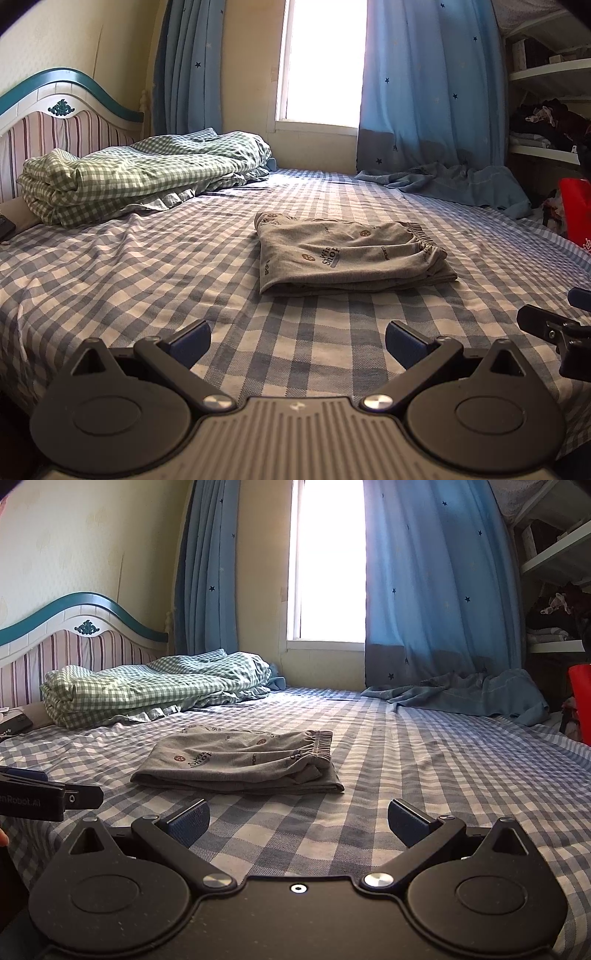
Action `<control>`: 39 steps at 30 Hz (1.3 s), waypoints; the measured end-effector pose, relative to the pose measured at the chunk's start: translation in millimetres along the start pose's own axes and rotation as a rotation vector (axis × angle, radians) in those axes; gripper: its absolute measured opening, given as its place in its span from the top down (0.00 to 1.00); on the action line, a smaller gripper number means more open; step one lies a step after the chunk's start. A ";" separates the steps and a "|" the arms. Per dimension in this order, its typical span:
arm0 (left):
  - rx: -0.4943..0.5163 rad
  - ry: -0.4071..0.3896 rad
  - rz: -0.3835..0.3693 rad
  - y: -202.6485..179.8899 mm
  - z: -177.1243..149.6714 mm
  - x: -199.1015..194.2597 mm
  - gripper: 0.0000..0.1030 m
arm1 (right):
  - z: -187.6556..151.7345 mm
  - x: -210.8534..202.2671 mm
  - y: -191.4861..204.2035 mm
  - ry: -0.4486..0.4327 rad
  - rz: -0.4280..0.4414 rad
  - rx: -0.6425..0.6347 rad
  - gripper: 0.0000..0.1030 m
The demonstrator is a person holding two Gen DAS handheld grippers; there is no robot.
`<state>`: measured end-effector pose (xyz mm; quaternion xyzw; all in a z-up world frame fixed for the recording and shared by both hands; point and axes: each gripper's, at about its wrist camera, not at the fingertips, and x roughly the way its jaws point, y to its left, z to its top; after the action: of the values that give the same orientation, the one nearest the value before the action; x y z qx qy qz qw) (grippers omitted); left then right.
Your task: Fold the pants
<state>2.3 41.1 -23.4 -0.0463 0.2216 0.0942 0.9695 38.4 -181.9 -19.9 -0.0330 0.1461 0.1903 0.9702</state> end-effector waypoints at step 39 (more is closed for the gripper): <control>0.001 0.013 0.000 0.1 -2.3 2.5 0.00 | -8.2 3.4 1.0 0.022 -0.004 0.004 0.01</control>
<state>3.5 41.3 -26.5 -0.0464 0.2280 0.0939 0.9680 38.9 -180.7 -28.8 -0.0333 0.1573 0.1879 0.9689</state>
